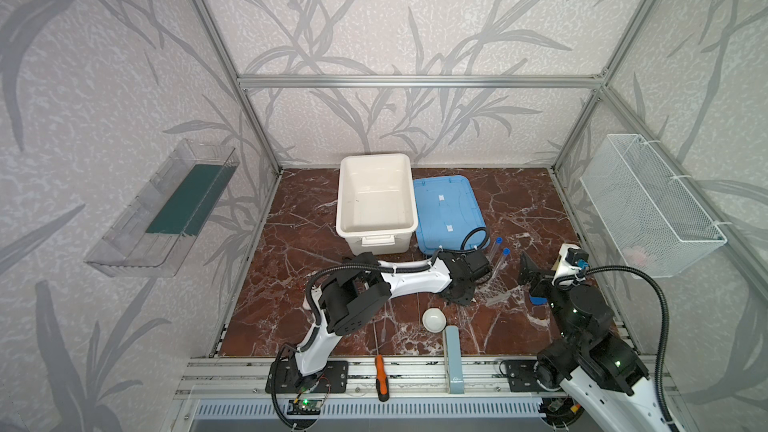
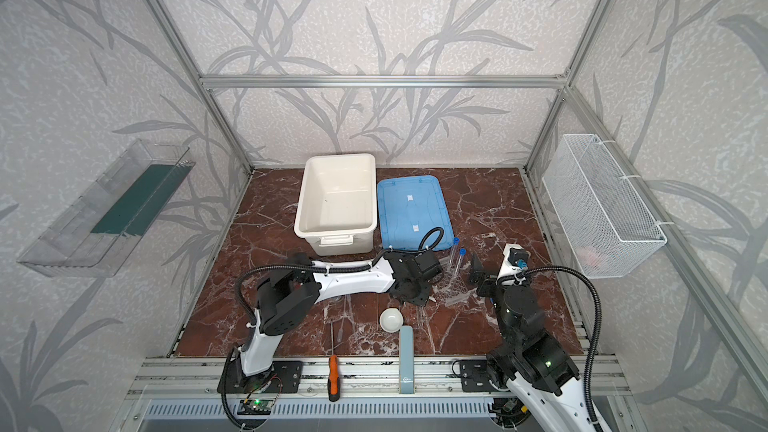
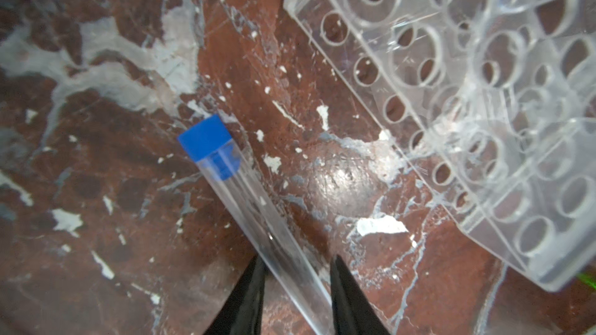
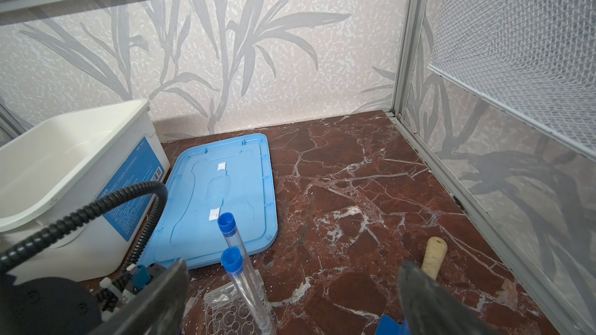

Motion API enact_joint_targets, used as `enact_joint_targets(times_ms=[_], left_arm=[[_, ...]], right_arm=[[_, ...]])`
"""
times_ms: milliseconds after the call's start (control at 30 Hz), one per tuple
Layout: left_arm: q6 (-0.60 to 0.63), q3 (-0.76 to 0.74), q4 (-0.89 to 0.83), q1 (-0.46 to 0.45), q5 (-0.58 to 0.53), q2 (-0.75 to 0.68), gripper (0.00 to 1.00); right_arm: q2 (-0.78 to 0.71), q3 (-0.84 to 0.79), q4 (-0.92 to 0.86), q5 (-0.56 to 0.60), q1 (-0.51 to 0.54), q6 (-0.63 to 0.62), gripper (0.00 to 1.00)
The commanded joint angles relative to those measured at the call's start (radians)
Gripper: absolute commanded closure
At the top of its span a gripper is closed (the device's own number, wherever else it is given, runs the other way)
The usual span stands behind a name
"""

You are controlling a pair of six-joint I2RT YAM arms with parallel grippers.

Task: Organize the chemistry lab equipment
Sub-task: 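Lift the third tube upright with the left gripper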

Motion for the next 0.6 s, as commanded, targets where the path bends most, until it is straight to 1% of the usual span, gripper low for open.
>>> enact_joint_targets(times_ms=[0,67,100,200,300,433,567], left_arm=[[0.009,0.027,-0.066,0.003,-0.009,0.032,0.64],[0.010,0.033,-0.077,0.003,-0.014,0.039,0.65],[0.011,0.037,-0.079,0.003,-0.013,0.042,0.68],[0.015,0.046,-0.085,0.003,-0.006,0.053,0.69],[0.020,0.060,-0.099,0.002,-0.025,0.059,0.70],[0.023,0.045,-0.082,0.003,-0.042,0.046,0.74],[0.023,0.032,-0.059,0.005,-0.065,0.027,0.75]], right_arm=[[-0.003,0.016,0.009,0.007,0.000,0.000,0.01],[0.000,0.015,0.012,-0.001,0.001,0.000,0.01],[0.006,0.015,0.015,-0.008,0.001,0.000,0.00],[0.042,0.020,0.028,-0.049,0.001,-0.005,0.01],[0.096,0.033,0.036,-0.092,0.000,-0.012,0.01],[0.127,0.042,0.035,-0.098,0.001,-0.013,0.01],[0.117,0.036,0.038,-0.094,0.001,-0.012,0.01]])
